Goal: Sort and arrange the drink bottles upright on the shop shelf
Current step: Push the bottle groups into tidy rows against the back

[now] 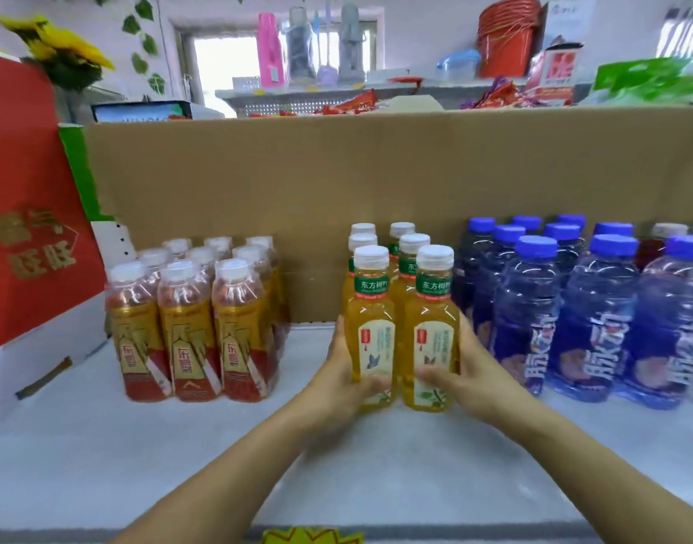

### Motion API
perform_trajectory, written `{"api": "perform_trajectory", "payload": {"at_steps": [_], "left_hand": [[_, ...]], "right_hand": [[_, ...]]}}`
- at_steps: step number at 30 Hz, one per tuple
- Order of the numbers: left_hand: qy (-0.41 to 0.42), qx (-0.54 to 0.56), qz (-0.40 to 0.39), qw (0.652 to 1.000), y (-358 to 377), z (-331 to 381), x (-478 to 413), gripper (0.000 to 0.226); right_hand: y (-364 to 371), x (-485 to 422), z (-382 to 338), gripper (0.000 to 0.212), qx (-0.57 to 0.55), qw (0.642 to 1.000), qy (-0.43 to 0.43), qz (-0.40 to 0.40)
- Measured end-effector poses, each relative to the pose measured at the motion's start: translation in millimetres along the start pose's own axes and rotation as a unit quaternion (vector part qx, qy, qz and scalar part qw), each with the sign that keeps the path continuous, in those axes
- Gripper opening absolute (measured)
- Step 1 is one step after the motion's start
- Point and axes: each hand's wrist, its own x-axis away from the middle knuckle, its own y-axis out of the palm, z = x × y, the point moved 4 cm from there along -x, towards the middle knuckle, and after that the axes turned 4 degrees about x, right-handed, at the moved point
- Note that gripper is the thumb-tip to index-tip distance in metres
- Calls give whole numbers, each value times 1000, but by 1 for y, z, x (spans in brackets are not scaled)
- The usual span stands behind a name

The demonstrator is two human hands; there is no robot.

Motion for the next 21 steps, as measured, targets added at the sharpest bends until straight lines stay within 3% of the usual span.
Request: {"api": "perform_trajectory", "payload": {"at_steps": [9,14,18,21], "left_hand": [[-71,-21,55,996,-6,-9,-24,52],[-79,6,54,995,-12,-15,-27,57],[-83,48,85,992,-18,-21,-26,76],[-64,76,97,990,-22,-19,-25,73]], "right_hand": [[12,-37,4,61,-13,999,29,5],[10,-35,8,64,-20,999,34,14],[11,-34,10,67,-27,999,42,15],[11,-33,11,64,-28,998,46,19]]}}
